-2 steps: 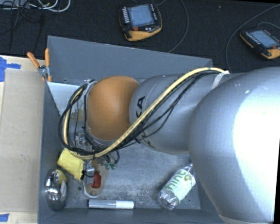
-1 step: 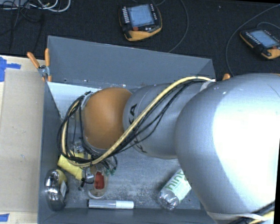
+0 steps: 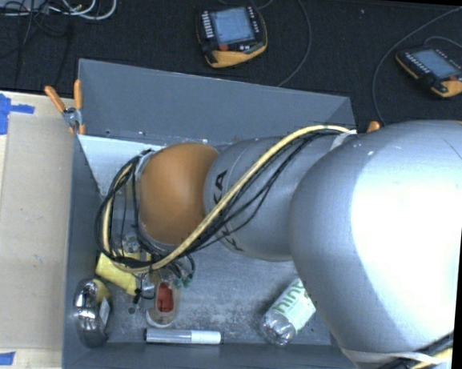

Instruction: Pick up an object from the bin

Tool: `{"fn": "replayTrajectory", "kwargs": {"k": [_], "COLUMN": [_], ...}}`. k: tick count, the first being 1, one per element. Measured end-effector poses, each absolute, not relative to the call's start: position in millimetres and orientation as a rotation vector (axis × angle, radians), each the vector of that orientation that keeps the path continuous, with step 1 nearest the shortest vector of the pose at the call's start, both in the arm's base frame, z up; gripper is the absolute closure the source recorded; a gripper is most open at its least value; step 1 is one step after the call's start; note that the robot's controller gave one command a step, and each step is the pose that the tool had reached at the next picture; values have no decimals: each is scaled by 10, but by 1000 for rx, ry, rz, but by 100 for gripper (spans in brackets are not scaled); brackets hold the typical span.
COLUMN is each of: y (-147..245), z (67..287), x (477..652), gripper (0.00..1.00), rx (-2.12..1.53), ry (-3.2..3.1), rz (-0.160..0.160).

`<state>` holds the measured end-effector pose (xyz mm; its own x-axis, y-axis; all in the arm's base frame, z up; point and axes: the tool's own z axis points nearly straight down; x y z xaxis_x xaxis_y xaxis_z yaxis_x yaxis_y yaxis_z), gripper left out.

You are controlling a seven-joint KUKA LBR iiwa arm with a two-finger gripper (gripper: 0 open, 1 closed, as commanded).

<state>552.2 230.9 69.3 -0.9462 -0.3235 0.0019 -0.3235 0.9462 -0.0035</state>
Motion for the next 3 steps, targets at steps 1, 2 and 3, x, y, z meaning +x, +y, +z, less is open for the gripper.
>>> {"fn": "replayTrajectory", "kwargs": {"k": [1,2,3], "y": [2352,2350,2190], "z": [706,706,699], "x": [5785,5786,6239], "gripper": [100,100,100], "rx": [833,827,977], "ry": [-3020,-3022,-2980], "rz": [25,24,23]}}
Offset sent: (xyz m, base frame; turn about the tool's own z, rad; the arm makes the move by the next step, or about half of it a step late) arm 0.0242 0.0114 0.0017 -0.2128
